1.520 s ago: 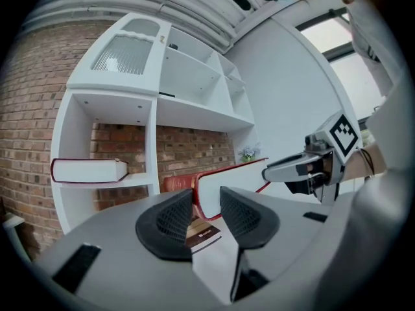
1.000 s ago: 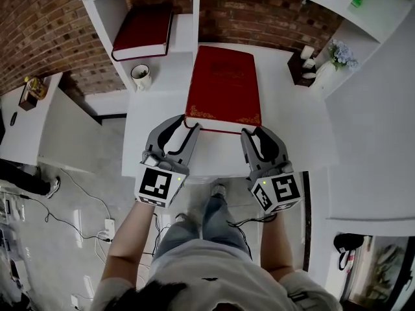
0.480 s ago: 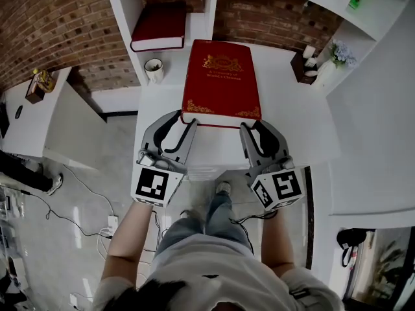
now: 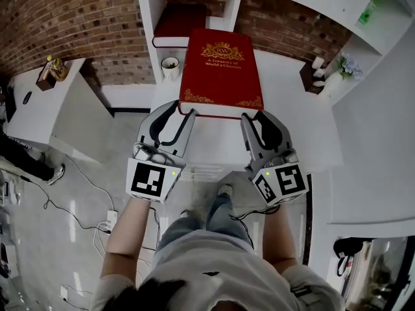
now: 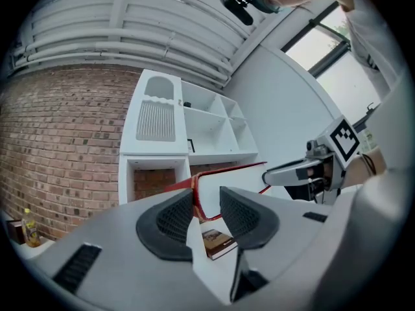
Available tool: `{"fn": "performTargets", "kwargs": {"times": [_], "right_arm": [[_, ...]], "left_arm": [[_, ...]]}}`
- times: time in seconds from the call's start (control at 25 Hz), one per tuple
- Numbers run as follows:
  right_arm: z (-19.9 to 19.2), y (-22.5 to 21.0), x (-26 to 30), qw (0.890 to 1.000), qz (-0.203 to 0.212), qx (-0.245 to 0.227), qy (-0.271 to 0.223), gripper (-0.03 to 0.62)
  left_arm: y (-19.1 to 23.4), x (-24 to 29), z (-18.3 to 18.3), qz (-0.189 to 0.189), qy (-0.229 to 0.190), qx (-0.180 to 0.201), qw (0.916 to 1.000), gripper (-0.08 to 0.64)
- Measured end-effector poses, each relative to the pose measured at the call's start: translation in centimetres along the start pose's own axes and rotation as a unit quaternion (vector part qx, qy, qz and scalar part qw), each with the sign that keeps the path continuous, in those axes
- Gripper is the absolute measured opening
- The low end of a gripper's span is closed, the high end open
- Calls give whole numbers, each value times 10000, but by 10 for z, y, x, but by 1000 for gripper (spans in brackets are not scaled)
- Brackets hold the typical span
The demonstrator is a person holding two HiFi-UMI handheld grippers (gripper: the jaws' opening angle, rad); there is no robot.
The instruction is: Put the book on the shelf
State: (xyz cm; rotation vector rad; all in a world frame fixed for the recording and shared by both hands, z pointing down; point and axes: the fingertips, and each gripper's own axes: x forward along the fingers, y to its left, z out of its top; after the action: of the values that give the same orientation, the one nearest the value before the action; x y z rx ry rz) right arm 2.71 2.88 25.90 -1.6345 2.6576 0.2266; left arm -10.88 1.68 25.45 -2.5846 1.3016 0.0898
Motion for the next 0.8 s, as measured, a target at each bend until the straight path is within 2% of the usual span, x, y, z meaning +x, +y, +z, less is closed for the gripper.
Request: {"fn": "performTargets", "kwargs": {"times": [0.2,0.48,0.8], "right_arm": [[10,15,13,9998,166,-83,-54,123],[24,30,32,9992,325,-76,-220,124],[30,27,70,9983,479,-86,-315,124]], "left_arm": [[17,-11,6,184,-57,-52,9998,135],[43,-21,16,374,-101,131,9992,135],[72,-5,19,550,-194,123,9982,135]]}}
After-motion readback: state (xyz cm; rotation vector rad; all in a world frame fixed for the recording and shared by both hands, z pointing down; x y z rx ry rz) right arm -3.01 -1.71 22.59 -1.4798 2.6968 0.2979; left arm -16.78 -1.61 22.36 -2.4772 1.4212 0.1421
